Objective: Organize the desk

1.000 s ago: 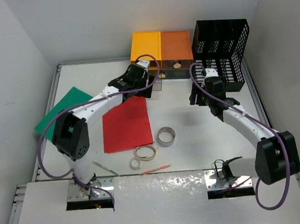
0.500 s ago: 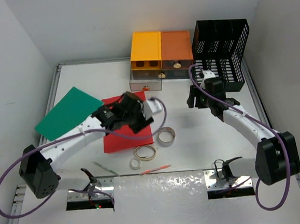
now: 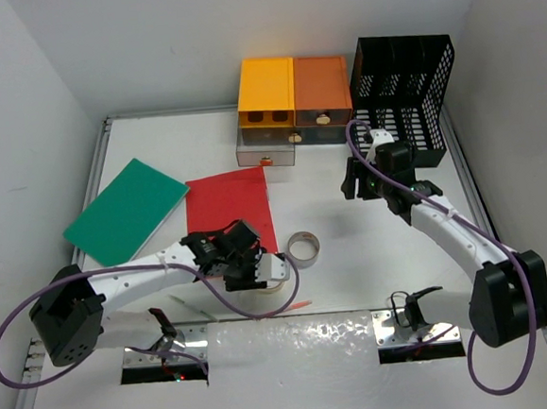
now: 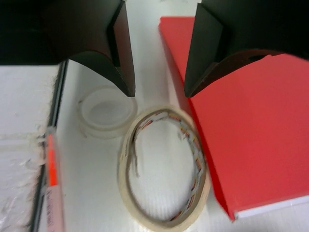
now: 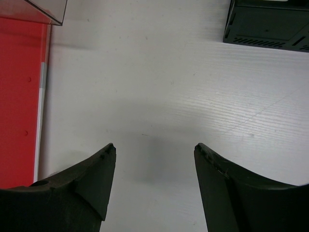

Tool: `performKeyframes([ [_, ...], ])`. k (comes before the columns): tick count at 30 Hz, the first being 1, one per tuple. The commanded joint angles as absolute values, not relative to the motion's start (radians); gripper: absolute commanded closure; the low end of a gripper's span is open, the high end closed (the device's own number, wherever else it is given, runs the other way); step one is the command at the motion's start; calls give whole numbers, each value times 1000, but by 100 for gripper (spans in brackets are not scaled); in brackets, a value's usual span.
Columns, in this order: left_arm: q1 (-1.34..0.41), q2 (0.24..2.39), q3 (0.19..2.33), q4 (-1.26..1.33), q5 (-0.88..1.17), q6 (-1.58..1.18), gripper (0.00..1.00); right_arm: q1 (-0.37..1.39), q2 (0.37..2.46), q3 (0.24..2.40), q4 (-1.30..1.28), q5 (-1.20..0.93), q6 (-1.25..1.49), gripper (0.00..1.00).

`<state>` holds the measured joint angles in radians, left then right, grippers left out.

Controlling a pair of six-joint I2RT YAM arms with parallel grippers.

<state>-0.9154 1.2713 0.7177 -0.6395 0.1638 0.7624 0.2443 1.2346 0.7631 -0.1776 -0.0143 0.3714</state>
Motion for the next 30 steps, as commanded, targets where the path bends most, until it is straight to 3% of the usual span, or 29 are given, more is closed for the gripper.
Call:
performKeyframes([
  [1, -919, 1233, 664, -563, 259, 747, 56, 247, 1201, 767, -184, -8, 347, 35],
  [20, -920, 1279, 551, -423, 207, 641, 50, 245, 1181, 747, -201, 15, 328, 35],
  [30, -920, 1269, 548, -482, 173, 658, 59, 247, 1181, 746, -201, 20, 327, 35],
])
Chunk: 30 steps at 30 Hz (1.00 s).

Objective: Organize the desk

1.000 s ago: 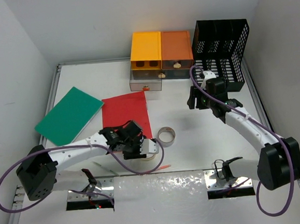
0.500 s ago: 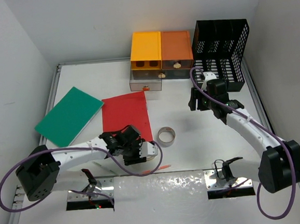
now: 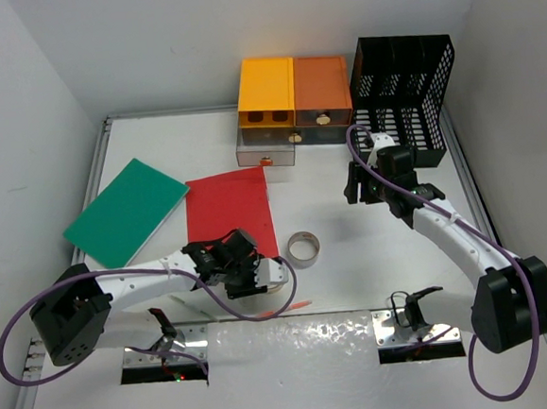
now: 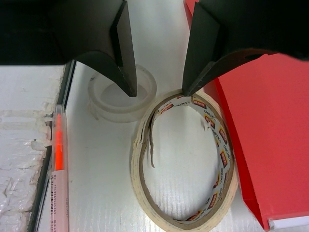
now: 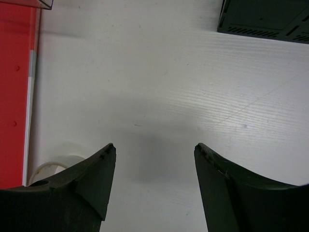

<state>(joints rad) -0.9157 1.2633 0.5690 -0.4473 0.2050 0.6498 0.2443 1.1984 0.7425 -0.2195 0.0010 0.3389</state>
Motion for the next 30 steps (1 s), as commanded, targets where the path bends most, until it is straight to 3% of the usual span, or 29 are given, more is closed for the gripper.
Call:
performKeyframes([
  [1, -920, 1261, 555, -486, 166, 650, 59, 245, 1181, 746, -201, 21, 327, 35],
  [6, -920, 1178, 566, -488, 132, 627, 52, 247, 1184, 739, -195, 28, 327, 35],
  [24, -920, 1140, 548, -495, 107, 630, 51, 247, 1224, 767, -212, 20, 330, 35],
  [30, -919, 1086, 517, -586, 3, 722, 53, 245, 1215, 769, -210, 11, 327, 35],
])
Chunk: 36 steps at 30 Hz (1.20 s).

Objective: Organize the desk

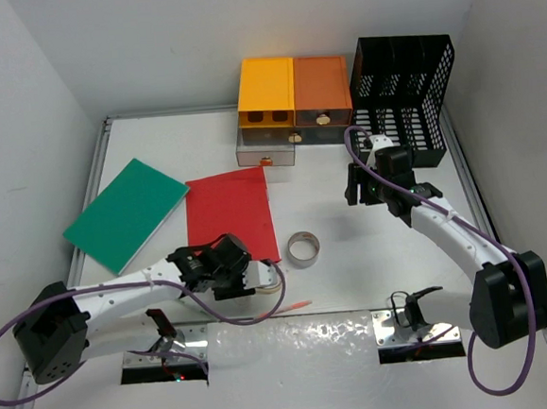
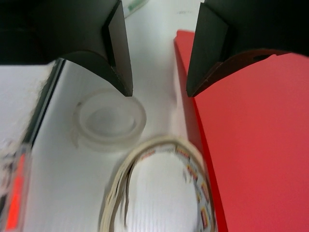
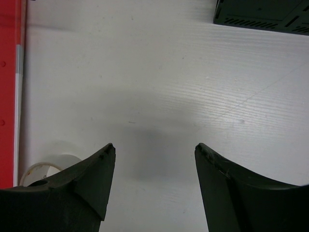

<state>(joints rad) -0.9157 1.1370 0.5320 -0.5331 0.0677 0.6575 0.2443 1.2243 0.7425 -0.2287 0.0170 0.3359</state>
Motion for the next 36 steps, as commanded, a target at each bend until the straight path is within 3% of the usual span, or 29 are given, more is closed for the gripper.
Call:
performKeyframes([
  [1, -919, 1068, 515, -609, -26, 732, 54, 247, 1213, 761, -207, 11, 328, 35],
  [11, -919, 971, 551, -824, -21, 863, 54, 245, 1220, 758, -212, 3, 322, 35],
  [17, -917, 1048, 540, -948, -162, 988, 54, 247, 1215, 746, -192, 3, 331, 34],
  [21, -917, 1080, 511, -1018, -233, 1071, 60, 245, 1227, 742, -186, -17, 334, 34],
  [36, -919, 1287, 584, -1071, -102, 1261, 57, 247, 1275, 744, -184, -6, 313, 34],
])
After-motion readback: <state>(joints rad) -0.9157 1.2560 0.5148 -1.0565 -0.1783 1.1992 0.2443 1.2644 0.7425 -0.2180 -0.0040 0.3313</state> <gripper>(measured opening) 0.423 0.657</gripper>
